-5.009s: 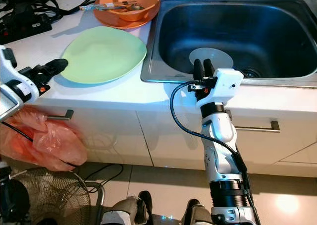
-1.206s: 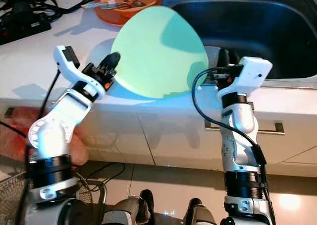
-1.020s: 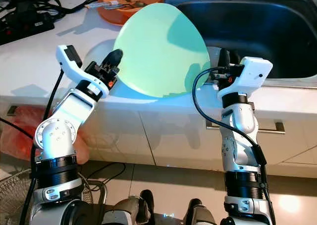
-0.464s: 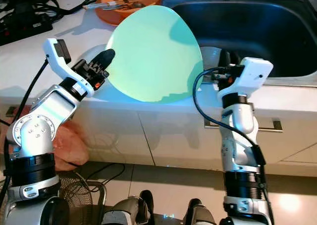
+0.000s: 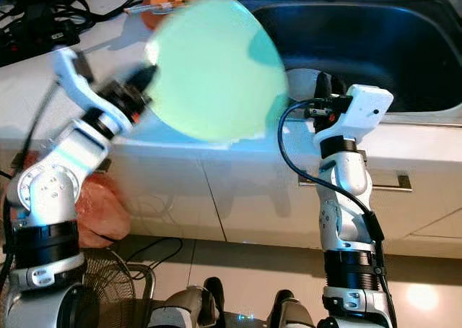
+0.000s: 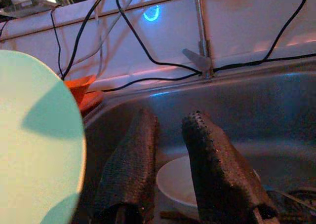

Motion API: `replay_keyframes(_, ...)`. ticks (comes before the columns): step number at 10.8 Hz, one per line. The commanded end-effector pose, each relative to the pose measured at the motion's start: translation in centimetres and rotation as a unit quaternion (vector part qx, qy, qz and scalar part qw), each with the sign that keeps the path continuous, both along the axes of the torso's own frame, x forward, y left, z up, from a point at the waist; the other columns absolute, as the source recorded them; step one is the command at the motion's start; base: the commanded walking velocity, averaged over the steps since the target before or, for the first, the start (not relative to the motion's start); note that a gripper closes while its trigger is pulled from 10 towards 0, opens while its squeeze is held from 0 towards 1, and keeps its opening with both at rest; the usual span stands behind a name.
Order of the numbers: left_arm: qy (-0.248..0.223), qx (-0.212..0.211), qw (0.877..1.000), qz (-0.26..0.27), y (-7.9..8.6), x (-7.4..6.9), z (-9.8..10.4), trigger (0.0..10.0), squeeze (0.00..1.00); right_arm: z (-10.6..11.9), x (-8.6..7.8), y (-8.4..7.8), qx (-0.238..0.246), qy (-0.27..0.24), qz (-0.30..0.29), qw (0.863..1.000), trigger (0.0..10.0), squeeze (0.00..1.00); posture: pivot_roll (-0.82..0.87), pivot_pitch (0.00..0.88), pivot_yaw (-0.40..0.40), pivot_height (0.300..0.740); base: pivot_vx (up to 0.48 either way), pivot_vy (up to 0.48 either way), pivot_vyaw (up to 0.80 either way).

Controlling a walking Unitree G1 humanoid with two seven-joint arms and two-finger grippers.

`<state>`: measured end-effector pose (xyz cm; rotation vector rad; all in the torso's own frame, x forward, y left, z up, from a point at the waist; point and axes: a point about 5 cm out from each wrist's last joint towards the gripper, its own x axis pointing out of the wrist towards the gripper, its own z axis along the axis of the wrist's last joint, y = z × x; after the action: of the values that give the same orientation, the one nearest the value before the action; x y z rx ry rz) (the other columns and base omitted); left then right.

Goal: Kitchen organization

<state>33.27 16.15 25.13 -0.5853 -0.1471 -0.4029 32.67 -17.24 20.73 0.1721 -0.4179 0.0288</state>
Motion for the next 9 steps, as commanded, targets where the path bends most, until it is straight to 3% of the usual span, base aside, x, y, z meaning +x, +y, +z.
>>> replay_keyframes(1,-0.007,-0.004,1.000,0.022,0.5,0.1,0.3,10.0,0.00,-0.2,-0.1,0.3,0.002,0.004,0.006,1.000,10.0,0.00,0.10,0.190,0.094,0.740,0.000,0.000,0.00)
replay_keyframes(2,-0.004,-0.036,0.999,0.039,0.8,0.2,0.1,10.0,0.00,-0.3,-0.2,0.4,0.004,0.006,0.006,1.000,10.0,0.00,0.10,0.189,0.096,0.740,0.000,0.000,0.00)
replay_keyframes(4,0.007,-0.072,0.997,0.023,0.0,0.3,-0.3,10.0,0.00,-0.4,-0.2,0.6,0.005,0.007,0.007,1.000,10.0,0.00,0.10,0.185,0.099,0.740,0.000,0.000,0.00)
replay_keyframes(7,0.046,-0.180,0.982,-0.020,-2.6,0.3,-1.5,10.0,0.00,-0.5,-0.2,0.5,0.009,0.009,0.005,1.000,10.0,0.00,0.09,0.190,0.100,0.740,0.000,0.000,0.00)
replay_keyframes(9,0.057,-0.208,0.976,-0.039,-4.1,0.3,-1.8,10.0,0.00,-0.6,-0.2,0.5,0.011,0.010,0.003,1.000,10.0,0.00,0.09,0.193,0.101,0.740,0.000,0.000,0.00)
